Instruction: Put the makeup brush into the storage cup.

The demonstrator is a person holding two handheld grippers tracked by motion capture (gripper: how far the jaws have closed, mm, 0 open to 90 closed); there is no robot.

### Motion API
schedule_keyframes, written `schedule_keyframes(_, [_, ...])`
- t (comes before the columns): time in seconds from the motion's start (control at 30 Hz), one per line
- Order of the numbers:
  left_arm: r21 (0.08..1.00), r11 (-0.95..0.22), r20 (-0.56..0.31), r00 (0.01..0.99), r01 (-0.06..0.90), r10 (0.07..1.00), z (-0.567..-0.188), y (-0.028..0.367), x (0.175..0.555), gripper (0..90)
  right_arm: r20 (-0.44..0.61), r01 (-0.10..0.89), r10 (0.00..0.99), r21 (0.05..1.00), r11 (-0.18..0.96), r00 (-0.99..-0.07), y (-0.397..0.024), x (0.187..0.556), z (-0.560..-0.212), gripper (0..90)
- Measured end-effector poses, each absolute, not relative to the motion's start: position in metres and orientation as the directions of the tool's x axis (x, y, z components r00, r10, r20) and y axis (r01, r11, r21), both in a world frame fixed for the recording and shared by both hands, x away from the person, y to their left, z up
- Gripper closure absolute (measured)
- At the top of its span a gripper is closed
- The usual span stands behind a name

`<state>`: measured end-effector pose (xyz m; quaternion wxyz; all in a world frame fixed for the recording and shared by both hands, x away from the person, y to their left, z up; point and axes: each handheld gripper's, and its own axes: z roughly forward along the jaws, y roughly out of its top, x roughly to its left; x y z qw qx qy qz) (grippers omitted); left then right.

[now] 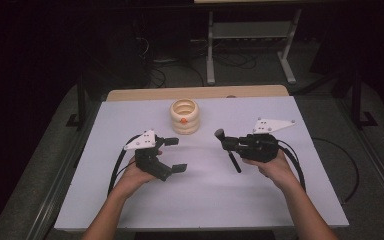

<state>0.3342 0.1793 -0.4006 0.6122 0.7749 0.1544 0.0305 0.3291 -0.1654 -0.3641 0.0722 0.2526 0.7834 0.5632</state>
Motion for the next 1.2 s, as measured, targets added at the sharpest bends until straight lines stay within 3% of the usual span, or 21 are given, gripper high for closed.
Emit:
schedule_keyframes(0.93, [0.956, -0.208, -0.156, 0.961, 0.205, 0.229, -0.401, 0.155, 0.323, 0.5, 0.196, 0.280, 0.398, 0.946, 0.165, -0.896, -0.149, 0.319, -0.356, 76.7])
schedule_keyframes(1.0, [0.959, -0.203, -0.150, 0.963, 0.197, 0.225, -0.401, 0.154, 0.323, 6.8, 0.202, 0.282, 0.391, 0.946, 0.158, -0.898, -0.147, 0.318, -0.356, 76.7])
schedule_keyframes(1.13, [0.960, -0.198, -0.155, 0.963, 0.199, 0.220, -0.400, 0.152, 0.322, 7.4, 0.204, 0.280, 0.382, 0.947, 0.155, -0.901, -0.144, 0.317, -0.356, 76.7])
schedule_keyframes(1.2, [0.961, -0.195, -0.151, 0.964, 0.196, 0.220, -0.400, 0.151, 0.321, 12.9, 0.206, 0.282, 0.379, 0.947, 0.156, -0.902, -0.141, 0.317, -0.357, 76.7])
